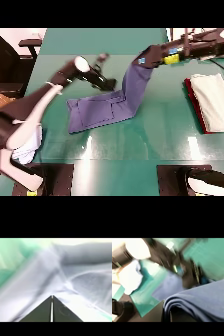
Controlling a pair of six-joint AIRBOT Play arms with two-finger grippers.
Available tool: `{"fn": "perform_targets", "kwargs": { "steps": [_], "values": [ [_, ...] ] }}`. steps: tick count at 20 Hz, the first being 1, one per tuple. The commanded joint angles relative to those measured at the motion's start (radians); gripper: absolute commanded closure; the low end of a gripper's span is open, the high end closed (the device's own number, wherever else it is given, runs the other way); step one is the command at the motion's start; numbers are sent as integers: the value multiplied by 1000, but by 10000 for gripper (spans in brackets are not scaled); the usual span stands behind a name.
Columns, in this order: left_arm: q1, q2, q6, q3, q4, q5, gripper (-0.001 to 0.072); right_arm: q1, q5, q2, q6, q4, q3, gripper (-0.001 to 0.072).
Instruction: Fold the shirts.
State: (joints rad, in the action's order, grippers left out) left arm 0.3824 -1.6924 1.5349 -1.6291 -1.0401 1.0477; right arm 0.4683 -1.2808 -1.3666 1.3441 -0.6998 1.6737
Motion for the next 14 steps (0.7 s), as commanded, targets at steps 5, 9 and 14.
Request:
{"fn": "perform_targets", "kwargs": {
  "steps": [5, 9, 14],
  "values": [
    [-335, 414, 2, -3, -271, 72, 685, 412, 331, -203, -32, 2, 2, 404],
    [-423, 503, 2, -2, -270, 120, 685, 470, 279, -294, -73, -16, 3, 267],
    [-426, 508, -24, -2, -261, 194, 684, 318, 117, -236, -42, -201, -70, 267]
  ]
}}
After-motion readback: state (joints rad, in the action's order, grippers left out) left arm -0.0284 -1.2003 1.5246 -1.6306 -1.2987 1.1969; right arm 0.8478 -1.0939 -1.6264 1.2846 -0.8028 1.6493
